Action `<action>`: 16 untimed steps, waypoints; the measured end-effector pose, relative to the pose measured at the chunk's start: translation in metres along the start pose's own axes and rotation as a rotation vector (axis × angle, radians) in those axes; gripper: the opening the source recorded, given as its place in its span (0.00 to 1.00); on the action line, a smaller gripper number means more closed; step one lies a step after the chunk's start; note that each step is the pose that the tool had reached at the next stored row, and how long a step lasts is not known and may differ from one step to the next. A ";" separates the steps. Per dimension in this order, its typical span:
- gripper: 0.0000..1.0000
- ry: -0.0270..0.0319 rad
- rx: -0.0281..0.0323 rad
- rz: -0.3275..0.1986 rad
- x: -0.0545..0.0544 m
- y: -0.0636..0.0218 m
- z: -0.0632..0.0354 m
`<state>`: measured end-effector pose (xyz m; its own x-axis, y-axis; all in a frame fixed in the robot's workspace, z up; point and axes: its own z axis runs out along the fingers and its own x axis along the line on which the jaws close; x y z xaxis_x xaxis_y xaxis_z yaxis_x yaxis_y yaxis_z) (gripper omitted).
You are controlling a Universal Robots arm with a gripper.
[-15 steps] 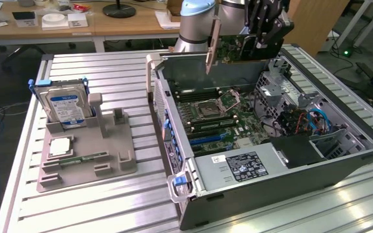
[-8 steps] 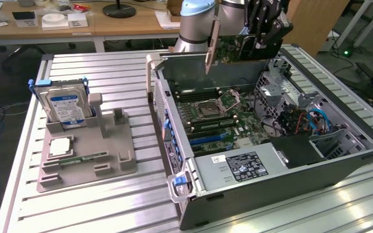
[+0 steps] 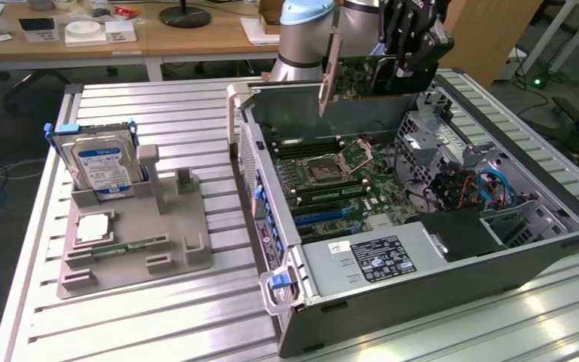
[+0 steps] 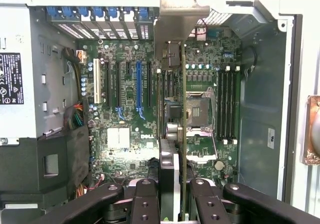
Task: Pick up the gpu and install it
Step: 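Insert the gpu into the slot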
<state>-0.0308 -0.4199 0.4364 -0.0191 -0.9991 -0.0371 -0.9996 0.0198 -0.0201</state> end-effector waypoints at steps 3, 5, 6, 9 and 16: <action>0.28 0.0000 0.0006 0.000 0.000 0.0000 0.0007; 0.28 0.0001 0.0008 0.000 0.000 0.0000 0.0011; 0.28 0.0000 0.0010 0.000 0.000 0.0000 0.0014; 0.28 0.0001 0.0014 0.000 0.000 0.0000 0.0018; 0.28 -0.0001 0.0028 0.000 0.000 0.0001 0.0035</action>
<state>-0.0309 -0.4201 0.4328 -0.0190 -0.9991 -0.0371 -0.9995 0.0199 -0.0230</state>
